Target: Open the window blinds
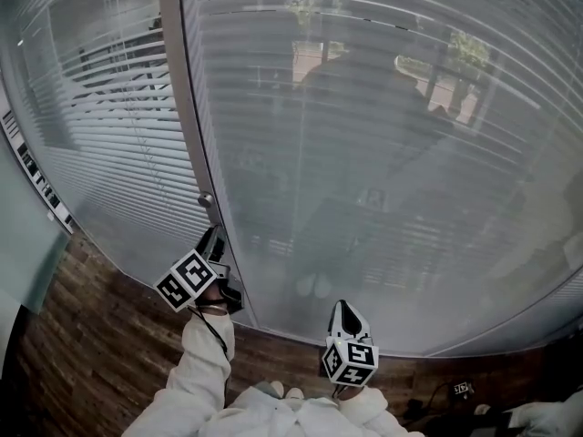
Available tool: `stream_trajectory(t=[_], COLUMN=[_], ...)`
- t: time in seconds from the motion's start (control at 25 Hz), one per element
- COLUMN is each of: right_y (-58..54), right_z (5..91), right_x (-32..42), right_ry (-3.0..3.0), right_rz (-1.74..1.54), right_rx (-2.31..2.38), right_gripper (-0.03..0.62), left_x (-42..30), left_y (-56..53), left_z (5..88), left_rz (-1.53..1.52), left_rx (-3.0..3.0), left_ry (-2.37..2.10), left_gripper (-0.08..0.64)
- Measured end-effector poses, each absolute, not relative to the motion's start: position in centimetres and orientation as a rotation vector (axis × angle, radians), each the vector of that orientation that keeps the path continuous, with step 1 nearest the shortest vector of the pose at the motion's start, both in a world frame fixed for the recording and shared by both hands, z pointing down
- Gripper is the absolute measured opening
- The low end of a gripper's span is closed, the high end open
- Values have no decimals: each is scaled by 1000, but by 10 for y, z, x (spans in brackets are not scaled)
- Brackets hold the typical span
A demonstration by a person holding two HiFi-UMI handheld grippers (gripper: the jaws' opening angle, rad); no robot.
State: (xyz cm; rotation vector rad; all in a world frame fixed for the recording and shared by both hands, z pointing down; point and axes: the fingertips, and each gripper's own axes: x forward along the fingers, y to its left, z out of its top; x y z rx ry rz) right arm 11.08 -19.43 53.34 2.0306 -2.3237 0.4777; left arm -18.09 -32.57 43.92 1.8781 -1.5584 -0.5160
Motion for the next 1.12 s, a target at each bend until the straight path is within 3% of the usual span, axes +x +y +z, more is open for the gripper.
stream_trajectory(t=[0.48, 0.76, 0.84, 0.88, 0.96, 1.04, 1.12], right_y=[-194, -194, -194, -194, -194, -194, -194], right_z=[532, 534, 534, 534, 535, 536, 536], right_x=[117, 118, 117, 117, 116, 115, 113], right_ry=[-2297, -2293, -2301, -2306, -2315, -2321, -2328], right_rz=[475, 478, 482, 485, 495, 503, 505], right_rx=[2070, 2073, 2070, 2068, 2063, 2056, 2049], right_gripper=[12, 14, 12, 14, 14, 14, 12], left_x=[-186, -184, -178, -175, -175, -177, -173], left_y=[-326, -327, -326, -323, -311, -301, -301], left_z=[439, 438, 435, 431, 418, 407, 407], left_rz=[-935, -904, -712, -561, -123, 596, 1500], left_rx=[1545, 1620, 1811, 1939, 2224, 2457, 2516], left_ry=[-1339, -1407, -1511, -1609, -1933, -2326, -2511], left_gripper=[123, 123, 132, 169, 218, 236, 235])
